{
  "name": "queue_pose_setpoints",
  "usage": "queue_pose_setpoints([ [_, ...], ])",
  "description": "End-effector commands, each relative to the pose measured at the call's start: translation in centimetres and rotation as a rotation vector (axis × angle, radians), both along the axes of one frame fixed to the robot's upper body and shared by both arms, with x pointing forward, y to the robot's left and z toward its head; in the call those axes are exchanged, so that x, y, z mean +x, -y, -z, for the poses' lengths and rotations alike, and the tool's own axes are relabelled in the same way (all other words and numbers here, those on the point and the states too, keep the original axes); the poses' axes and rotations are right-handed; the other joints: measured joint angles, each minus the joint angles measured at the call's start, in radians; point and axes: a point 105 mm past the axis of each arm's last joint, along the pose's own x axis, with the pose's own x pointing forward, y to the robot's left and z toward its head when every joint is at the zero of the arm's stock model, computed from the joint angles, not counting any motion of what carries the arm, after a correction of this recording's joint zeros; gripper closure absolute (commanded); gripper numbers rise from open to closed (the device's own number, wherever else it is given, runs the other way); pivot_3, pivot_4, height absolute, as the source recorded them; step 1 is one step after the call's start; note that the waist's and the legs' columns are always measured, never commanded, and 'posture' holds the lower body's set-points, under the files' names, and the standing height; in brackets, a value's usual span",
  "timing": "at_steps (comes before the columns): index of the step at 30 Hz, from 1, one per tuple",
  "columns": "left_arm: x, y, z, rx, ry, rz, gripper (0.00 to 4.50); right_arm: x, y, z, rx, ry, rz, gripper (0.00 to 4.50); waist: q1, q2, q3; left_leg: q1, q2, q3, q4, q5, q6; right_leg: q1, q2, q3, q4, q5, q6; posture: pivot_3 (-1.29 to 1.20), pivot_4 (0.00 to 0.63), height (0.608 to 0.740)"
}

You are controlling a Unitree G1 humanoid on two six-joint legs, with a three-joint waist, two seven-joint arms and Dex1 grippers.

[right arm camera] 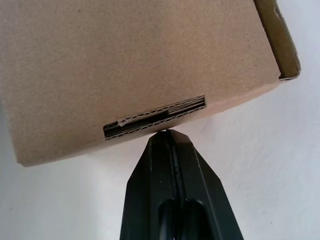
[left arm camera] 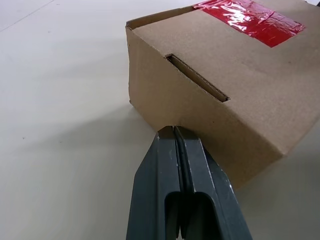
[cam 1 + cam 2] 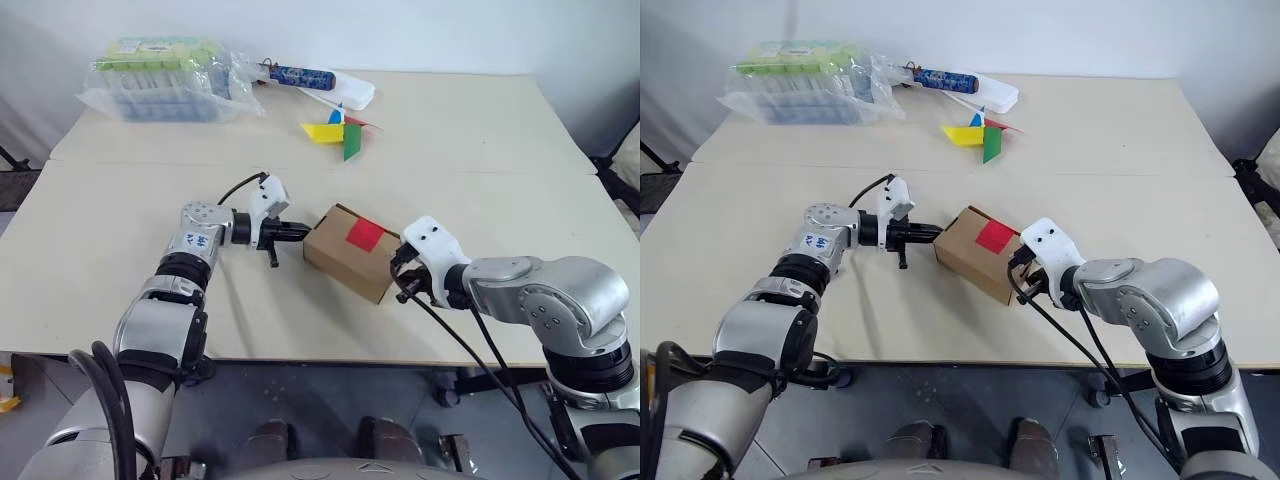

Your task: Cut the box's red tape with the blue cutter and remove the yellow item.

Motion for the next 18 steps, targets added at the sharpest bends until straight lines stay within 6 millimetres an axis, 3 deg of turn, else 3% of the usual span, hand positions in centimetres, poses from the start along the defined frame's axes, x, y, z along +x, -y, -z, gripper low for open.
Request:
queue_pose_setpoints([
  [1, 0.1, 0.5, -0.7, -0.014, 0.035, 0.011, 4.48, -0.4, 0.3, -1.2, 0.004, 0.05, -0.007, 4.5, 0.0, 0.0, 0.0, 0.0, 0.0, 0.0, 0.0, 0.0, 0.0, 0.0, 0.0, 0.0, 0.0, 0.0, 0.0, 0.0, 0.15, 0.74],
  [11, 0.1, 1.7, -0.4, -0.029, 0.05, 0.018, 4.48, -1.4, -0.7, -0.9, 0.02, 0.044, -0.064, 4.5, 0.0, 0.0, 0.0, 0.0, 0.0, 0.0, 0.0, 0.0, 0.0, 0.0, 0.0, 0.0, 0.0, 0.0, 0.0, 0.0, 0.15, 0.74],
  [18, 0.6, 0.1, -0.9, -0.017, 0.06, -0.033, 4.48, -2.1, 1.0, -1.7, -0.015, 0.091, -0.042, 4.5, 0.002, 0.0, 0.0, 0.0, 0.0, 0.0, 0.0, 0.0, 0.0, 0.0, 0.0, 0.0, 0.0, 0.0, 0.0, 0.0, 0.15, 0.74],
])
